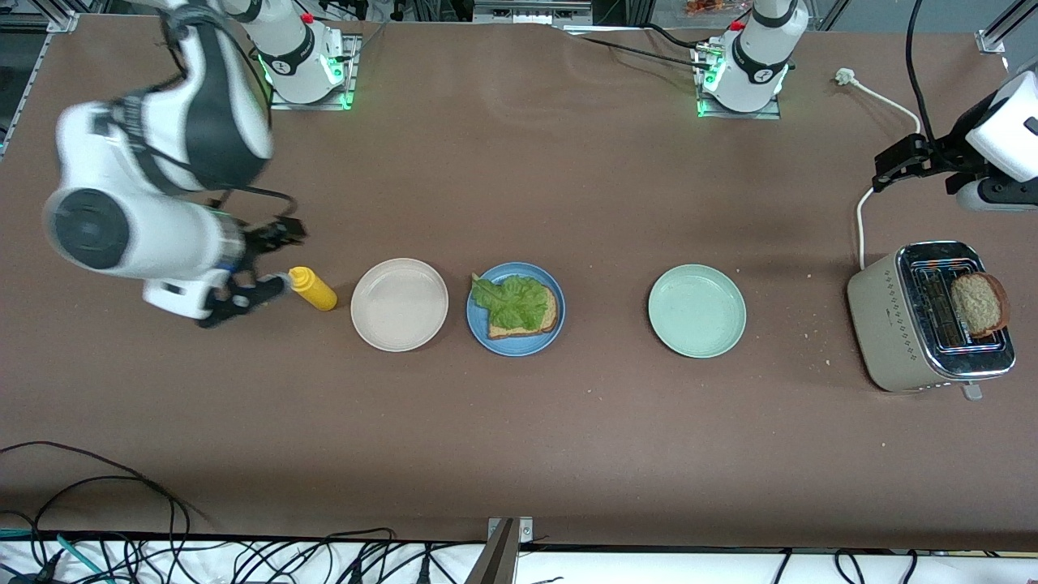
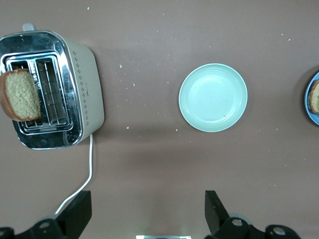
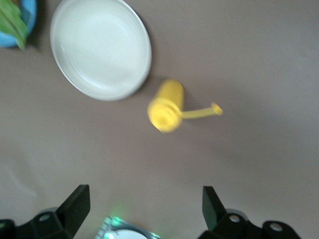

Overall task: Make sandwich in blue plate with both arms
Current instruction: 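Release the lettuce onto the bread and withdraw the right gripper, then move the right gripper to the yellow bottle and grasp it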

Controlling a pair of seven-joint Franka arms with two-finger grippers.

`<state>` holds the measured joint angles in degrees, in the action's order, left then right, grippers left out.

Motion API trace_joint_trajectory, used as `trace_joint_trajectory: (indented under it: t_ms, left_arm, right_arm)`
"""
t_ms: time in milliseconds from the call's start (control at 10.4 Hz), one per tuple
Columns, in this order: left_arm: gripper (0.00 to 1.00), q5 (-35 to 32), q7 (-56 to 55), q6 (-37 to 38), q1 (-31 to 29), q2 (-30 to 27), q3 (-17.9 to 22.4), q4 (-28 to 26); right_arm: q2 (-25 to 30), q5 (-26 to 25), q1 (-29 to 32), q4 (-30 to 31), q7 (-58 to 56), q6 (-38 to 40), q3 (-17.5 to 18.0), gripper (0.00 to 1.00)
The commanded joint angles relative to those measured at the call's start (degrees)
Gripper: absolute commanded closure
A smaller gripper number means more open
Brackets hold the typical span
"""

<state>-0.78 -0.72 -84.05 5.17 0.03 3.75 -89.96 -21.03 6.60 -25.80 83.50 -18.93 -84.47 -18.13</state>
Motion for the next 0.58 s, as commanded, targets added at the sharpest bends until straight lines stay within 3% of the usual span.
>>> trace_joint_trajectory:
  t_ms: [0,288,479]
  left_arm:
    - [0.00,1.22,0.90,1.34,-1.65,0.85,-0.14,1.72]
    - [0.00,1.31,0.90,1.34,-1.92,0.94,-0.23,1.72]
    - [0.00,1.22,0.90,1.34,-1.92,0.94,-0.23,1.72]
  right_arm:
    - [7.32,0.86,-0.66,13.95,-19.74,-4.20,-11.36,0.00]
    - [6.98,7.61,-0.57,22.12,-38.84,-10.96,-19.03,0.00]
    - [4.88,13.66,2.66,23.55,-51.48,-14.14,-19.40,0.00]
